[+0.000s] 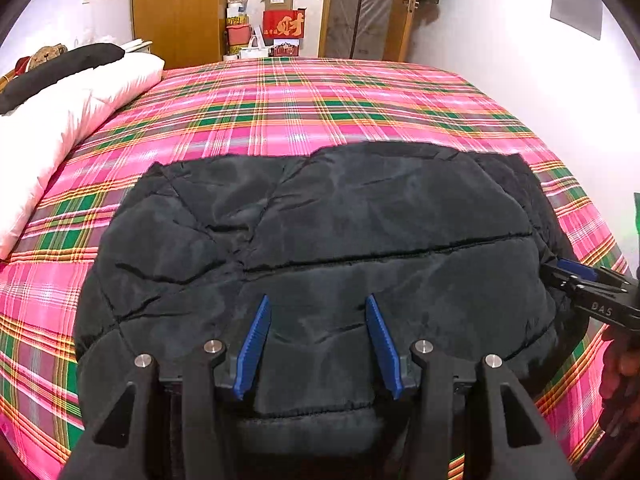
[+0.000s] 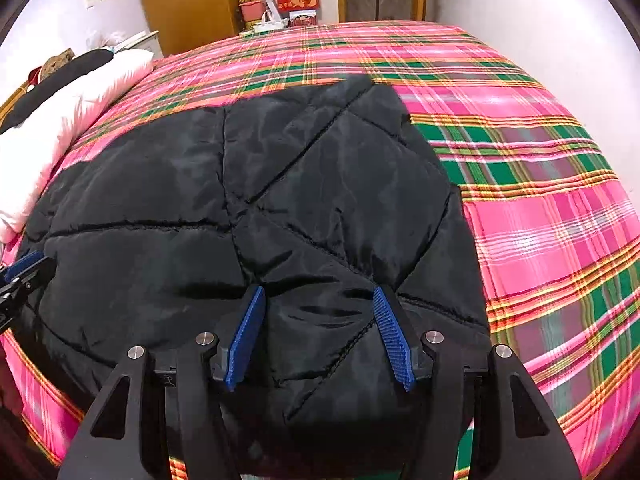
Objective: Fold large clothes
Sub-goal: 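Move both open tools to the edge of the folded black jacket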
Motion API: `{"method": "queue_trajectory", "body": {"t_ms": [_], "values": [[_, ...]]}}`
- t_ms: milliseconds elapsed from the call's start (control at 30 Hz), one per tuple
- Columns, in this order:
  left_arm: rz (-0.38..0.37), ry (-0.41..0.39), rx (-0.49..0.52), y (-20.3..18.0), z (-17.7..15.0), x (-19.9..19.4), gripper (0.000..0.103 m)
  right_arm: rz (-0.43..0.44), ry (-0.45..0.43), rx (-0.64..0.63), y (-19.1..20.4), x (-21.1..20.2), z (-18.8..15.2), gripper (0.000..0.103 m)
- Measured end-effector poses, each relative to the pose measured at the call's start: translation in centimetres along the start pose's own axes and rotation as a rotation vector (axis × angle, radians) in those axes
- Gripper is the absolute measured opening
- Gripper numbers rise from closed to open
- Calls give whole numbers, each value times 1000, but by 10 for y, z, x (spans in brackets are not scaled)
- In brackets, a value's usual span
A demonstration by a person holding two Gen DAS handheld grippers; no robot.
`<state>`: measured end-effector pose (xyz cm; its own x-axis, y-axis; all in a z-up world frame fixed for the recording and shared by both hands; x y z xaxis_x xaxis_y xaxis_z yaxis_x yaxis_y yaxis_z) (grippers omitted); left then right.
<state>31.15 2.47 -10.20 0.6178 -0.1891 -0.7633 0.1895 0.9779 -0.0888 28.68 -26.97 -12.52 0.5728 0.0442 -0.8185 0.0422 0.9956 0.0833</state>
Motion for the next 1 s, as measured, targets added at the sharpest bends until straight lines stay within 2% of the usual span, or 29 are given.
{"method": "queue_trajectory", "body": {"t_ms": [100, 200, 333, 400, 500, 667, 733, 867, 1000], "values": [[32, -40, 11, 12, 13, -6, 52, 26, -68, 2, 2, -14, 15, 56], [105, -76, -26, 45, 29, -4, 52, 48, -105, -6, 3, -14, 37, 56], [165, -45, -145, 100, 31, 15, 52, 54, -94, -8, 0, 13, 63, 56], [149, -32, -187, 116, 26, 24, 52, 43, -48, 5, -10, 35, 67, 56], [124, -23, -188, 117, 23, 31, 52, 34, -14, 23, -20, 54, 65, 56], [147, -54, -151, 114, 28, 10, 52, 48, -77, 34, -23, 19, 61, 56], [173, -80, -160, 121, 28, -5, 52, 63, -118, 35, -27, -3, 53, 56], [203, -91, -197, 143, 13, -30, 52, 57, -139, 15, -36, -27, 22, 58], [233, -49, -197, 162, -8, -31, 52, 1, -101, -30, -46, -19, -5, 58]]}}
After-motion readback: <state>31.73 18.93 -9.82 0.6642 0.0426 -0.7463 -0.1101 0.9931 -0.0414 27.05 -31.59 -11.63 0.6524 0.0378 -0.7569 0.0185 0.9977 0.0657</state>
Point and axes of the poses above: each gripper's, at about its wrist camera, not at the fingertips, and x roughly the way its jaws point, y to its left, z to its top, the point moved 6 cm from there along x, roughly the way its jaws point
